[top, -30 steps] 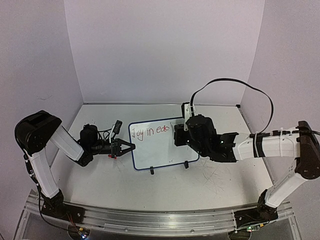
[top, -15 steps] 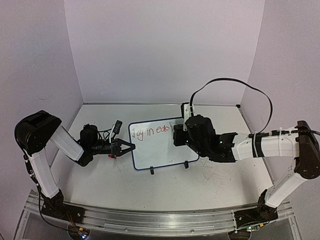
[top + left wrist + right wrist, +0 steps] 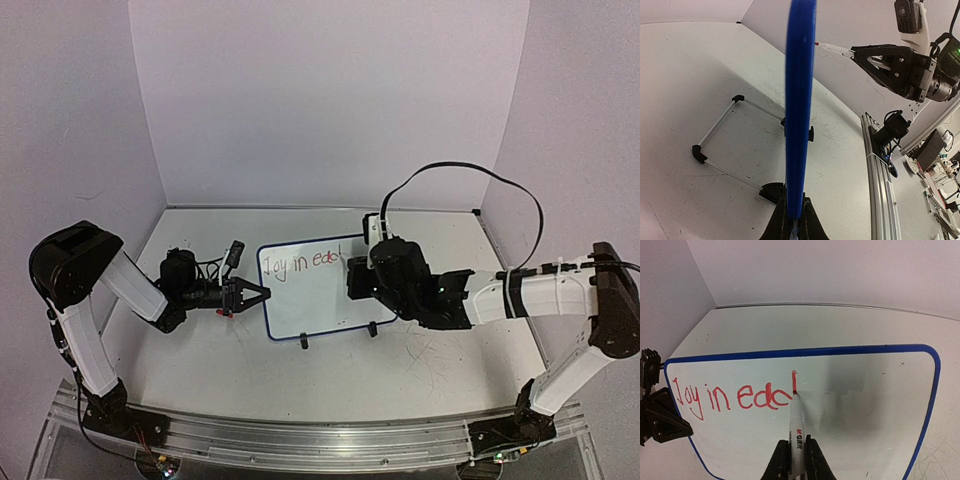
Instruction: Write a sentence on the whiteboard
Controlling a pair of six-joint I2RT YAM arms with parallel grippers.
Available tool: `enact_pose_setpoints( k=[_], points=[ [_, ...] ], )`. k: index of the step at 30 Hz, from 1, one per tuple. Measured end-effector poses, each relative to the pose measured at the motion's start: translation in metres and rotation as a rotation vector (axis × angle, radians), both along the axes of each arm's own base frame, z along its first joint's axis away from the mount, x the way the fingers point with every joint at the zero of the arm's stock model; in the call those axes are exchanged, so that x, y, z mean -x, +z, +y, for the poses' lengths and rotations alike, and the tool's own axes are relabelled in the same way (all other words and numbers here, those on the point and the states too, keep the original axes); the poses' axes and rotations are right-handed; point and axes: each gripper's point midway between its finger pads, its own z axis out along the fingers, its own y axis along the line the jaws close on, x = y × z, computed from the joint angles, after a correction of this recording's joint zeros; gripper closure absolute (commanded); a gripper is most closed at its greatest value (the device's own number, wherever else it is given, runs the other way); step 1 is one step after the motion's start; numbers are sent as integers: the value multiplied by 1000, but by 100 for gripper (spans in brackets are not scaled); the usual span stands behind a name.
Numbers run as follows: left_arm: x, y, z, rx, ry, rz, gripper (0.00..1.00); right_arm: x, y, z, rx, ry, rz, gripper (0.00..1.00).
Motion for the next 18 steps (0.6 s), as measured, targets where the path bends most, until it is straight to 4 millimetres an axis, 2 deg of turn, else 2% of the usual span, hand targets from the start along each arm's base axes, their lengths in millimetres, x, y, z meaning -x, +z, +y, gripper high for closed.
enact_pose_setpoints(
  k=[10,18],
  points=[
    [0,0,0,0,0,0,100,9,-13,-1,7,6,34,100],
    [0,0,0,0,0,0,100,9,-13,-1,8,6,34,100]
  ],
)
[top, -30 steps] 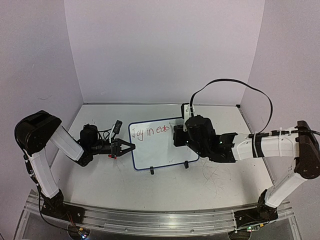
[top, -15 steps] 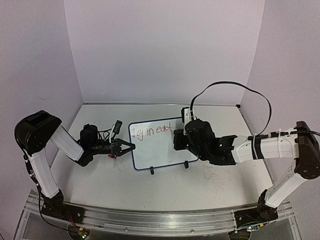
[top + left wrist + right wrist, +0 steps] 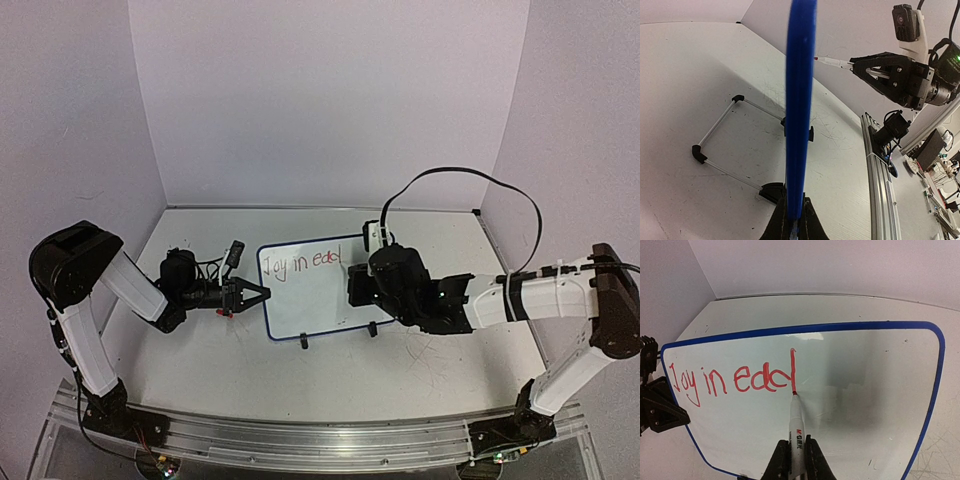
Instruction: Write a sentence on the whiteboard
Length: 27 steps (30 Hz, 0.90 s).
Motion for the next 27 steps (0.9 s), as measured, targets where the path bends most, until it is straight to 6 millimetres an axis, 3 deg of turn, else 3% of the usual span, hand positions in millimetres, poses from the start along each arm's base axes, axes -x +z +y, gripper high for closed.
enact_pose_setpoints(
  k=[27],
  points=[
    [0,0,0,0,-1,0,100,-10,18,1,4,-31,-52,100]
  ],
)
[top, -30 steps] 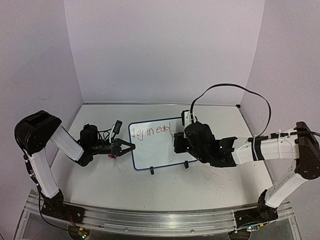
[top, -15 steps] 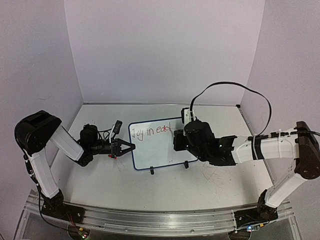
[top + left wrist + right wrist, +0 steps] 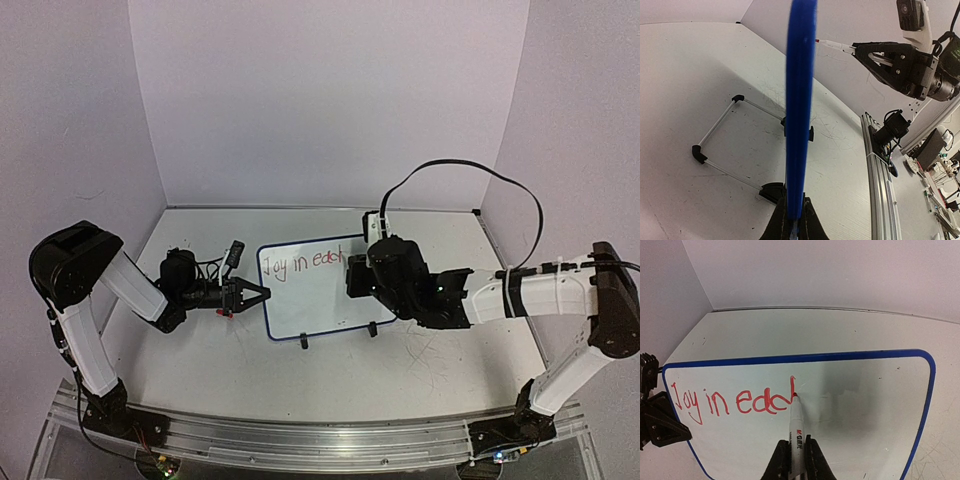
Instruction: Write a sentence on the whiteboard
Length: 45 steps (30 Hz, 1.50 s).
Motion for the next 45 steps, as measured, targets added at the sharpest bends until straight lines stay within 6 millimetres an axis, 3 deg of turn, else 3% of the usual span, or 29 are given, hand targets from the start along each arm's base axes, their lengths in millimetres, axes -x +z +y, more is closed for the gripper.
enact_pose_setpoints(
  k=[45],
  points=[
    [0,0,0,0,1,1,100,6,-14,-8,-22,-29,51,100]
  ],
)
